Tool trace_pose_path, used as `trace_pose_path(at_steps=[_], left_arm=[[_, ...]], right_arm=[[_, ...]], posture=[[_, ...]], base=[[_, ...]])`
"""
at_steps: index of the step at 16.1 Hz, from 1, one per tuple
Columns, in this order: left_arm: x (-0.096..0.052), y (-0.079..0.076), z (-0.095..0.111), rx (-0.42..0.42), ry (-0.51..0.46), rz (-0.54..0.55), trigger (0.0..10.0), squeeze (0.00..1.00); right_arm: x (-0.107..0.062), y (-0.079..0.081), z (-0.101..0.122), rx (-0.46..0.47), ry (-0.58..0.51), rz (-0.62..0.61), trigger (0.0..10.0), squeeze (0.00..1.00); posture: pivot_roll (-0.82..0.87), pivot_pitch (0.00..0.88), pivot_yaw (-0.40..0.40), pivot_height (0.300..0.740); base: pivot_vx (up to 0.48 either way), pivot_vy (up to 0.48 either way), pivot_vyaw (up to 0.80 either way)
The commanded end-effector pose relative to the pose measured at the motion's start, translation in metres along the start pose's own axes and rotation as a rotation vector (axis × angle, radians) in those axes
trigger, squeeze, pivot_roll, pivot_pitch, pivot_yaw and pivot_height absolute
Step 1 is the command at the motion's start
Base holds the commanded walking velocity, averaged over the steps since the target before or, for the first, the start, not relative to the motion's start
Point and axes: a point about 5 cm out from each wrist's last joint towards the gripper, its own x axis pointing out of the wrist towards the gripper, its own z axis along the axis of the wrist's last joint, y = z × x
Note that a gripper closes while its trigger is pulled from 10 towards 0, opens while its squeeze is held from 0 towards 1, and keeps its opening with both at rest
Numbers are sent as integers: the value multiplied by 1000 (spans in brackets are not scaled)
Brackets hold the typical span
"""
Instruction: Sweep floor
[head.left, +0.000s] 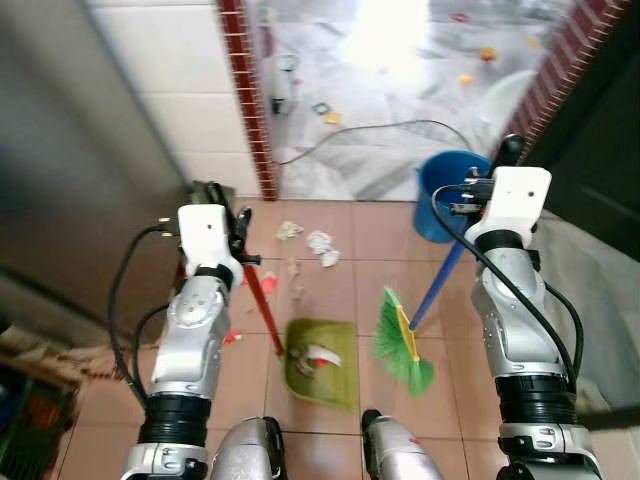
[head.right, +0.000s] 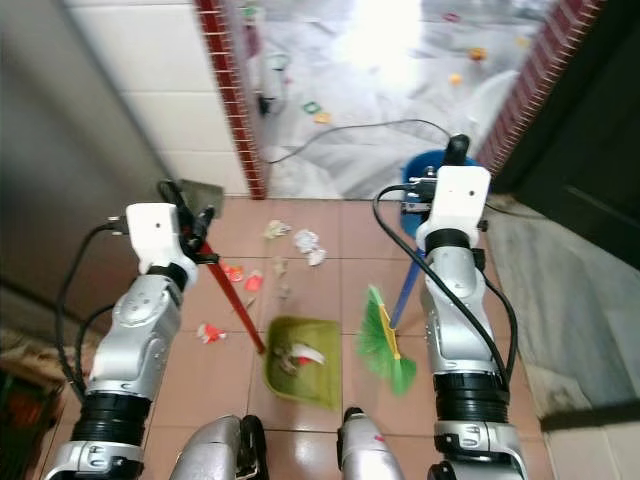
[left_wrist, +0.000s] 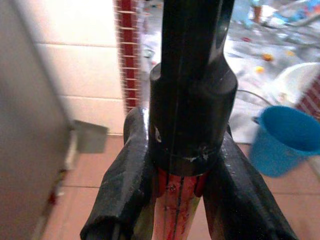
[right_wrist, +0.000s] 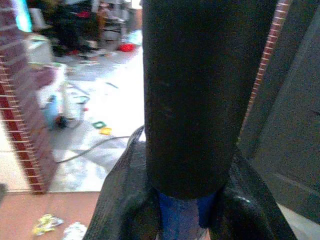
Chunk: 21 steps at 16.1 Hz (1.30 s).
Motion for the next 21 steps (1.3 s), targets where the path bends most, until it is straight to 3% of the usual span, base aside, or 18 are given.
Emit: trace_pose_path(at_steps=[1,9,13,21], left_arm=[[-2,-2,12,-7,-47,-23,10000,0],[-2,-1,11,-20,-41,-26,10000,0],[-2,0,12,-21,-42,-22,10000,0],[-2,1,11,-14,-41,-17,10000,0]], right_arm=[[0,-3,-3,-11,10,-12,10000,0],[4,3,-2,5,8,-12,10000,0],[2,0,-5,0,14,-14,10000,0],[0,0,-7,-11,21,2,10000,0]], posture=[[-86,117,63,740],[-86,109,59,740],[-88,111,64,740],[-91,115,64,740]], base=[[0,0,-800],[0,0,-800],[0,-349,-728],[0,-347,0]])
